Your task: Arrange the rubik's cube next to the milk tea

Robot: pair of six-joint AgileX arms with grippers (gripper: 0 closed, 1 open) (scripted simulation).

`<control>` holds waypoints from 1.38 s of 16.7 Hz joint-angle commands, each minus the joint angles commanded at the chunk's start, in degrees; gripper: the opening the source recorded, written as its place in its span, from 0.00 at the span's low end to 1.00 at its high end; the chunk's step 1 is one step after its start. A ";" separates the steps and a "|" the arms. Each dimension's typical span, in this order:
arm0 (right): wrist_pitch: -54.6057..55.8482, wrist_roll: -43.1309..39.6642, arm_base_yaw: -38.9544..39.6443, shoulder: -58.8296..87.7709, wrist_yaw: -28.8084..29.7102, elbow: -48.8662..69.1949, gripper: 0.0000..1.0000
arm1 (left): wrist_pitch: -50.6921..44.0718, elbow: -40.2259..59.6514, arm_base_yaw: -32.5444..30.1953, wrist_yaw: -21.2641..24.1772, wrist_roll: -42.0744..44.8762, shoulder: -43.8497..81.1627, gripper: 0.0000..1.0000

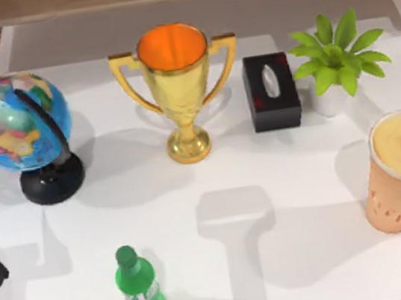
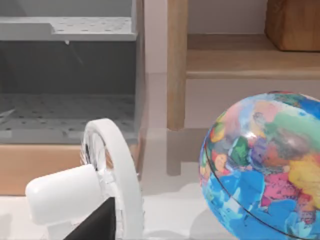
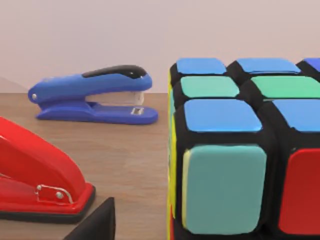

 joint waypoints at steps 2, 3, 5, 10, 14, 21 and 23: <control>0.00 0.00 0.00 0.00 0.00 0.00 0.85 | 0.00 0.00 0.00 0.00 0.00 0.00 1.00; 0.00 0.00 0.00 0.00 0.00 0.00 0.77 | 0.00 0.00 0.00 0.00 0.00 0.00 1.00; 0.00 0.00 0.00 0.00 0.00 0.00 0.62 | 0.00 0.00 0.00 0.00 0.00 0.00 1.00; 0.00 0.00 0.00 0.00 0.00 0.00 0.25 | 0.00 0.00 0.00 0.00 0.00 0.00 1.00; 0.00 0.00 0.00 0.00 0.00 0.00 0.00 | 0.00 0.00 0.00 0.00 0.00 0.00 1.00; 0.00 0.00 0.00 0.00 0.00 0.00 0.00 | 0.00 0.00 0.00 0.00 0.00 0.00 1.00; -0.09 0.11 0.17 -0.11 -0.03 0.23 0.00 | 0.00 0.00 0.00 0.00 0.00 0.00 1.00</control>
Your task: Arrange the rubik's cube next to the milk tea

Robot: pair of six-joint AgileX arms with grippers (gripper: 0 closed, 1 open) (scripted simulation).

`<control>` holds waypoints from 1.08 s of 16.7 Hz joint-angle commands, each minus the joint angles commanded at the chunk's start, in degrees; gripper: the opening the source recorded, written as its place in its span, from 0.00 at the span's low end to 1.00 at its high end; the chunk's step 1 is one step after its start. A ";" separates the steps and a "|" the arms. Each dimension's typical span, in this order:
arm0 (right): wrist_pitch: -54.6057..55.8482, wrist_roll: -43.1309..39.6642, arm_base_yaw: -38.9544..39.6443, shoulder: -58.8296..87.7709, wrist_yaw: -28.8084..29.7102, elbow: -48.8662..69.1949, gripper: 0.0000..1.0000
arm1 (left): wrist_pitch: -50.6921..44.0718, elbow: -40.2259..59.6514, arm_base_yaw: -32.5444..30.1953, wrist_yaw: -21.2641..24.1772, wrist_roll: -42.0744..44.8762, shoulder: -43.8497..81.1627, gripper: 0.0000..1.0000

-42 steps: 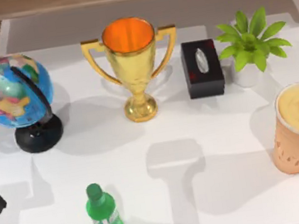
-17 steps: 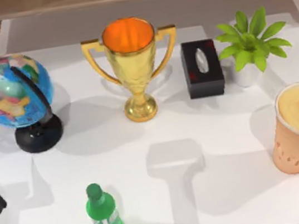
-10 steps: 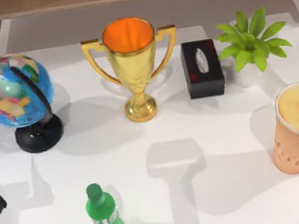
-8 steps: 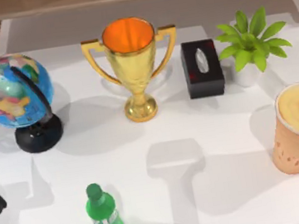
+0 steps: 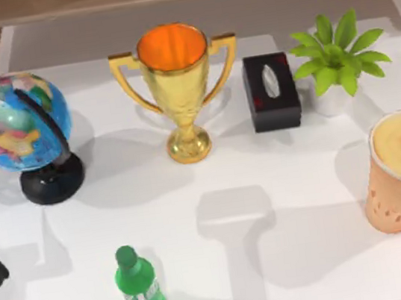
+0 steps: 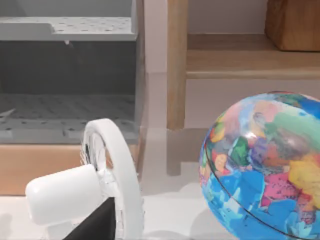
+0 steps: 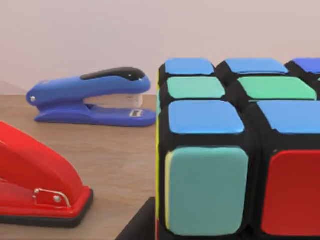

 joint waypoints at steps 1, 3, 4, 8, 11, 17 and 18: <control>-0.34 0.01 0.00 0.06 0.00 0.53 0.00 | 0.00 0.00 0.00 0.00 0.00 0.00 1.00; -1.62 -0.03 -0.02 0.42 0.01 1.79 0.00 | 0.00 0.00 0.00 0.00 0.00 0.00 1.00; -2.15 -0.03 -0.03 0.50 0.00 2.38 0.00 | 0.00 0.00 0.00 0.00 0.00 0.00 1.00; -2.31 0.07 -0.01 0.33 -0.02 2.61 0.00 | 0.00 0.00 0.00 0.00 0.00 0.00 1.00; -3.55 1.69 0.69 -1.44 -0.13 3.49 0.00 | 0.00 0.00 0.00 0.00 0.00 0.00 1.00; -20.35 15.35 11.75 -9.14 -4.69 3.03 0.00 | 0.00 0.00 0.00 0.00 0.00 0.00 1.00; -24.70 18.24 14.08 -10.05 -5.99 2.25 0.00 | 0.00 0.00 0.00 0.00 0.00 0.00 1.00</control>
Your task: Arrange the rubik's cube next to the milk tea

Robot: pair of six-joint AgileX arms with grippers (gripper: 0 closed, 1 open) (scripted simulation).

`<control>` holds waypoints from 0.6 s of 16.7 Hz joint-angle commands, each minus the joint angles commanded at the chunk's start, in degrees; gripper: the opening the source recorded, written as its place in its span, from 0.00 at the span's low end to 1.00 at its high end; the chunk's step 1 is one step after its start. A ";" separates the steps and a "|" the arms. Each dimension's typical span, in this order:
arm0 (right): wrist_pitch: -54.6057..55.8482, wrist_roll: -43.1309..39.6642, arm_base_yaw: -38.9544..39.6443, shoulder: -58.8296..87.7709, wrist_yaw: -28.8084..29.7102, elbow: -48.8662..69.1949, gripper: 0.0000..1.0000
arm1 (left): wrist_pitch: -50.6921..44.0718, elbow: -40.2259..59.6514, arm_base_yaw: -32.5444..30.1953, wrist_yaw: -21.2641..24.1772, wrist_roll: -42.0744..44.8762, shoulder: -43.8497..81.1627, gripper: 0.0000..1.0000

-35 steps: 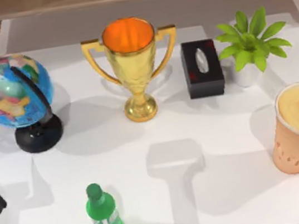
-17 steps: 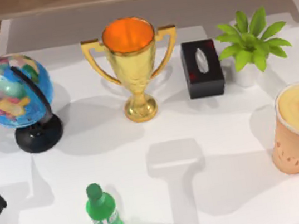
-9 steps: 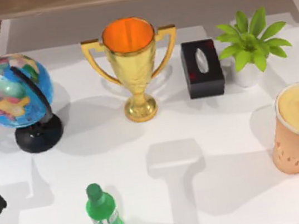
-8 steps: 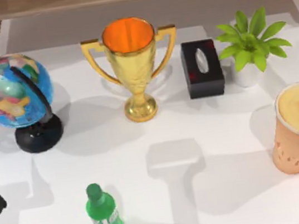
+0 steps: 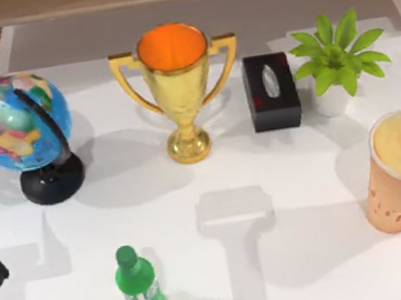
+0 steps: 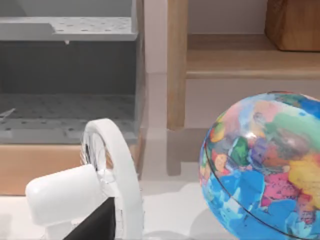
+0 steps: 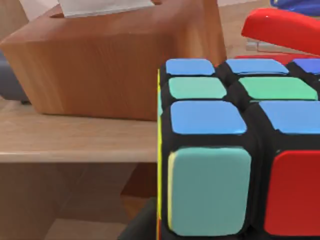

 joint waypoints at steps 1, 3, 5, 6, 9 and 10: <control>-4.59 2.91 2.30 -0.76 -1.45 -0.97 0.00 | 0.00 0.00 0.00 0.00 0.00 0.00 1.00; -14.26 8.82 6.45 -1.48 -4.69 -3.42 0.00 | 0.00 0.00 0.00 0.00 0.00 0.00 1.00; -23.79 14.40 9.76 -0.98 -8.08 -6.45 0.00 | 0.00 0.00 0.00 0.00 0.00 0.00 1.00; -28.23 16.86 11.01 -0.19 -9.72 -8.13 0.00 | 0.00 0.00 0.00 0.00 0.00 0.00 1.00; -38.58 21.92 11.76 4.97 -13.54 -12.96 0.00 | 0.00 0.00 0.00 0.00 0.00 0.00 1.00; -40.88 22.80 11.10 7.31 -14.36 -14.31 0.00 | 0.00 0.00 0.00 0.00 0.00 0.00 1.00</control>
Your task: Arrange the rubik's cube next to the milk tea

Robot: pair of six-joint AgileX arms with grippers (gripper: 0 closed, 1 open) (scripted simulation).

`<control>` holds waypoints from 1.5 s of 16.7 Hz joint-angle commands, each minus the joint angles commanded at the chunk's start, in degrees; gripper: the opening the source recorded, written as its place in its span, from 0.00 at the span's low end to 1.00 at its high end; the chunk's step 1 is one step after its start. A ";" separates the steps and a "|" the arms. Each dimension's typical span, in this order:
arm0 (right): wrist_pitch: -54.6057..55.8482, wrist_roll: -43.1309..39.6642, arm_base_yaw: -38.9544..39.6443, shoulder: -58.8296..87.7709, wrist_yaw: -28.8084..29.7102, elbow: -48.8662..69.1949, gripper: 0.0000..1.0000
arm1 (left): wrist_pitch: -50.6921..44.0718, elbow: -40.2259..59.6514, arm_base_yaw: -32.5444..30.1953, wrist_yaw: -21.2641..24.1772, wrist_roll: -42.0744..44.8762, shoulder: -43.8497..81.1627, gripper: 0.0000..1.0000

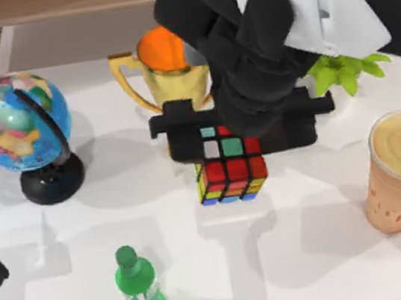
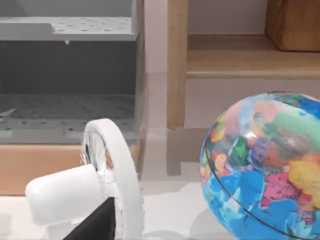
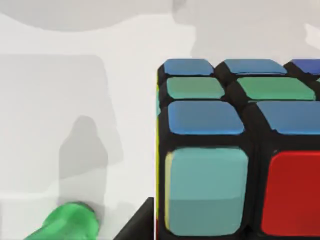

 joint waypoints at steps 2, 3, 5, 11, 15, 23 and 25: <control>-3.00 0.78 -1.82 4.37 -1.09 -2.31 0.00 | 0.00 0.00 0.00 0.00 0.00 0.00 1.00; -3.82 0.87 -2.69 5.84 -1.37 -3.14 0.00 | 0.00 0.00 0.00 0.00 0.00 0.00 1.00; -4.45 0.86 -3.52 6.98 -1.54 -3.84 0.00 | 0.00 0.00 0.00 0.00 0.00 0.00 1.00; -4.10 0.87 -3.21 6.73 -1.45 -3.66 0.00 | 0.00 0.00 0.00 0.00 0.00 0.00 1.00; -2.36 0.66 -2.69 5.17 -1.24 -3.04 0.00 | 0.00 0.00 0.00 0.00 0.00 0.00 1.00; -0.40 0.78 -2.40 3.94 -1.45 -3.38 0.00 | 0.00 0.00 0.00 0.00 0.00 0.00 1.00; -0.35 0.84 -2.48 4.33 -1.59 -3.83 0.00 | 0.00 0.00 0.00 0.00 0.00 0.00 1.00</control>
